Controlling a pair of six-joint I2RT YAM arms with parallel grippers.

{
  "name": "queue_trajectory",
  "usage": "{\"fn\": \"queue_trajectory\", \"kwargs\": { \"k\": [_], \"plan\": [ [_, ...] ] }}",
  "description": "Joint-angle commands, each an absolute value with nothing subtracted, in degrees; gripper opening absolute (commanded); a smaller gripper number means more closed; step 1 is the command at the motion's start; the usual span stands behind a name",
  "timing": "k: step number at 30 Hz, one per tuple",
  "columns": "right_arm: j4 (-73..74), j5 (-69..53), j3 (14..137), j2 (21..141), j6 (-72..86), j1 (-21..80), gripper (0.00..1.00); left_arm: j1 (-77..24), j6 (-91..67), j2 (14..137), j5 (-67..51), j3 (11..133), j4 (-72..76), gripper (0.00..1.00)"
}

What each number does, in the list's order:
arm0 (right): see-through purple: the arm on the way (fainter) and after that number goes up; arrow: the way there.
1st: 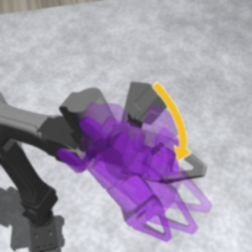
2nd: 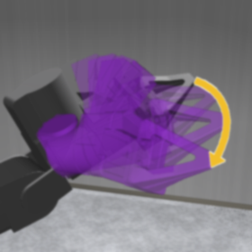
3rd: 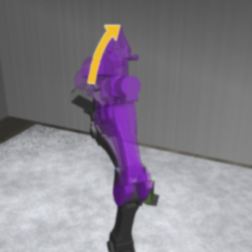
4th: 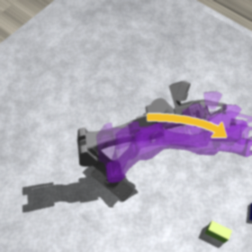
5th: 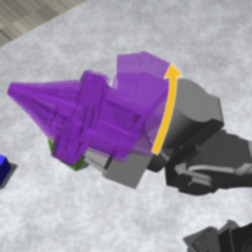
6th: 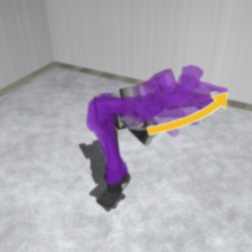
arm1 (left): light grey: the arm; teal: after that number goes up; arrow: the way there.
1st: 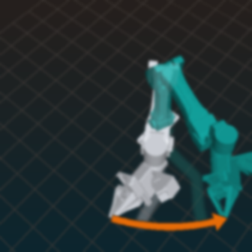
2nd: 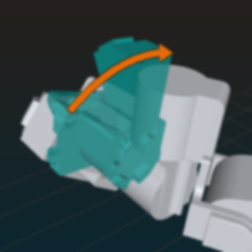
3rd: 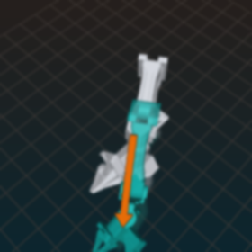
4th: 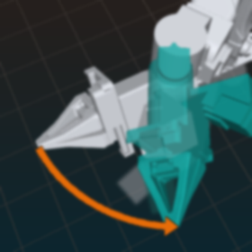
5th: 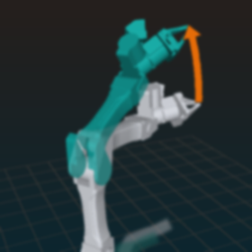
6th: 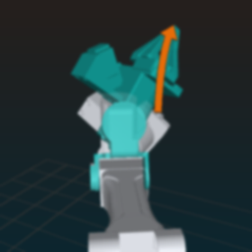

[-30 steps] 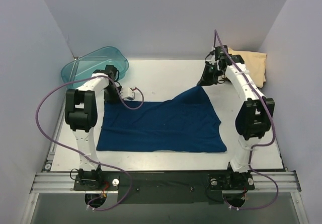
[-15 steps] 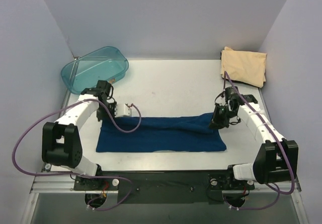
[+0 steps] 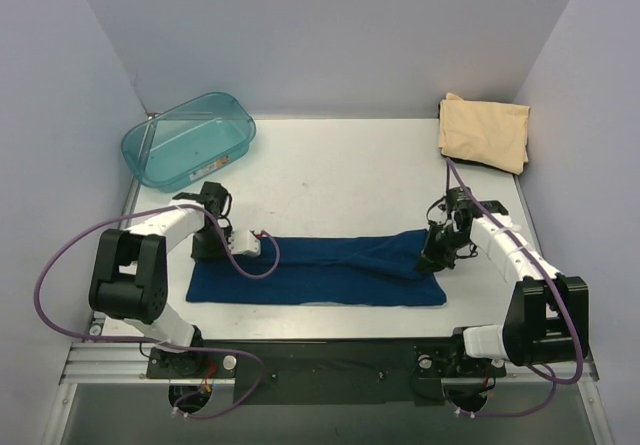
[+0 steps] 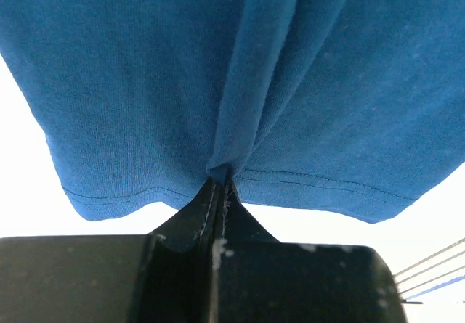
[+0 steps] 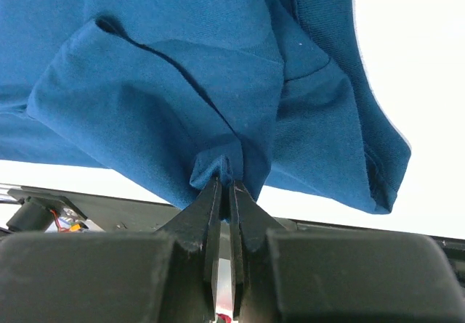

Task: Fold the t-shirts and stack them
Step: Fold the other side of the tshirt into a rectangle

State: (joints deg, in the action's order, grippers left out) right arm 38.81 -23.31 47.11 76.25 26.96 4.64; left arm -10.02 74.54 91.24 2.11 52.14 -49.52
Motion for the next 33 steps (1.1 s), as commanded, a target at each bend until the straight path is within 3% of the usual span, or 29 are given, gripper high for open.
{"fn": "queue_trajectory", "kwargs": {
  "k": [1,3,4,5,6,7,12,17,19,20,22,27,33],
  "plan": [
    [41.3,-24.3,43.8,75.4,28.0,5.4,0.00,-10.0,74.8,92.5,3.2,54.8,-48.3,0.00],
    [40.0,-25.4,41.7,76.0,28.9,5.5,0.00,-10.4,75.1,92.7,3.1,55.0,-49.3,0.02],
    [39.2,-25.7,41.1,76.1,29.3,5.7,0.00,-10.4,75.1,92.7,2.8,55.2,-50.4,0.11],
    [37.8,-25.8,40.0,75.9,30.1,5.7,0.00,-10.4,75.0,92.6,2.1,56.1,-51.1,0.33],
    [37.3,-25.8,39.6,75.9,30.5,6.0,0.00,-10.4,75.1,92.4,1.3,56.6,-53.1,0.41],
    [36.1,-25.9,38.9,76.1,31.2,6.1,0.00,-10.1,75.1,92.0,0.0,58.4,-54.2,0.57],
    [34.4,-25.4,37.8,78.0,31.7,6.4,0.00,-10.5,72.3,88.9,-12.7,72.5,-60.7,0.72],
    [32.3,-24.3,35.7,78.7,32.4,6.6,0.00,-19.2,53.4,91.1,-26.5,86.3,-61.7,0.71],
    [31.9,-24.1,35.1,79.4,32.5,6.6,0.00,-25.5,41.7,92.4,-29.9,87.2,-56.2,0.60],
    [31.7,-24.2,34.9,79.5,32.6,6.6,0.00,-29.4,35.1,93.3,-31.0,86.5,-53.1,0.49],
    [31.3,-23.4,34.6,79.7,32.7,6.6,0.00,-35.8,26.5,95.7,-31.6,85.9,-46.0,0.45],
    [30.1,-22.9,33.5,80.0,32.9,6.6,0.00,-45.8,18.1,103.9,-30.9,86.8,-29.7,0.46],
    [27.8,-23.5,31.6,80.0,33.5,6.6,0.00,-51.6,13.0,114.8,-26.5,92.3,-22.3,0.49]
  ]
}}
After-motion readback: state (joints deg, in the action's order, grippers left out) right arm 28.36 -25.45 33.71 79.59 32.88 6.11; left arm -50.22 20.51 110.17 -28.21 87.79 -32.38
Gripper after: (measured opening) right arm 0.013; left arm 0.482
